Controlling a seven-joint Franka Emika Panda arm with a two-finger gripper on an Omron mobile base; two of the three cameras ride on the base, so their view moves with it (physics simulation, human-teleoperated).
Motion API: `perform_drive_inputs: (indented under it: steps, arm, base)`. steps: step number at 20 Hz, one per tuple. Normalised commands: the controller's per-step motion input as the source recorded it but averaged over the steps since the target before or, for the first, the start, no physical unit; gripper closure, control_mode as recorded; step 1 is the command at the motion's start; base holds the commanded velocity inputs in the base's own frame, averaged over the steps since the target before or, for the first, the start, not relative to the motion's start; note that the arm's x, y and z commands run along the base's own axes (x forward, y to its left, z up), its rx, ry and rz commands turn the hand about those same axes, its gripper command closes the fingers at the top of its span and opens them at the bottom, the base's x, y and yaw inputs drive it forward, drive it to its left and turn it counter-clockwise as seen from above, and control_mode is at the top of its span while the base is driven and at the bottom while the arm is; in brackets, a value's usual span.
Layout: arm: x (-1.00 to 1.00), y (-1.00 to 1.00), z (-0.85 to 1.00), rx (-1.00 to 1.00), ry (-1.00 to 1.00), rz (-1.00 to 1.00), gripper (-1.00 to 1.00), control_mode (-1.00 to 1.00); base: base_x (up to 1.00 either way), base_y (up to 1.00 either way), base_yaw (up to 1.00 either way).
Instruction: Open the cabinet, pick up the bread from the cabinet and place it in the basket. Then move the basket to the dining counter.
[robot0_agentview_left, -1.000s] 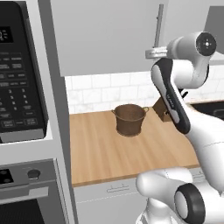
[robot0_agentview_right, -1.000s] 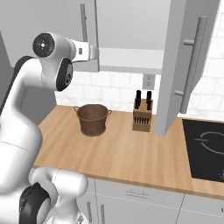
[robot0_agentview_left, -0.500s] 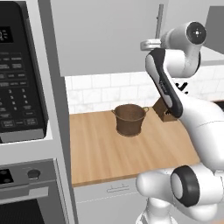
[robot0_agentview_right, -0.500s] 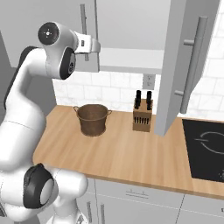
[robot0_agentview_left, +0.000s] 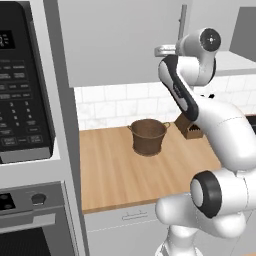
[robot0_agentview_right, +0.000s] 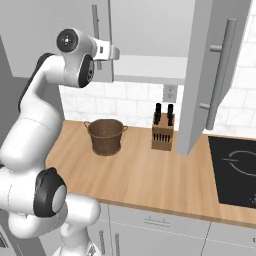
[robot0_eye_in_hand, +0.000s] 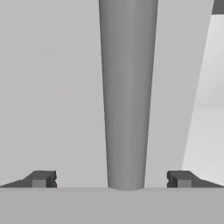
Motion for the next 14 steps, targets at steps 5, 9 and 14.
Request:
perform_drive_inputs:
  steps: [5,9,14]
  arm:
    - [0.57,0.00,-0.08,0.00,0.00,-0.01,-1.00,-1.00]
    - [0.45,0.00,-0.13,0.00,-0.02,0.00,1.00,-1.00]
    - [-0.07,0.20,-0.02,0.00,-0.07,0.00,1.00,-1.00]
  base:
    - [0.00,0.00,0.00]
    - [0.00,0.00,0.00]
    - [0.00,0.00,0.00]
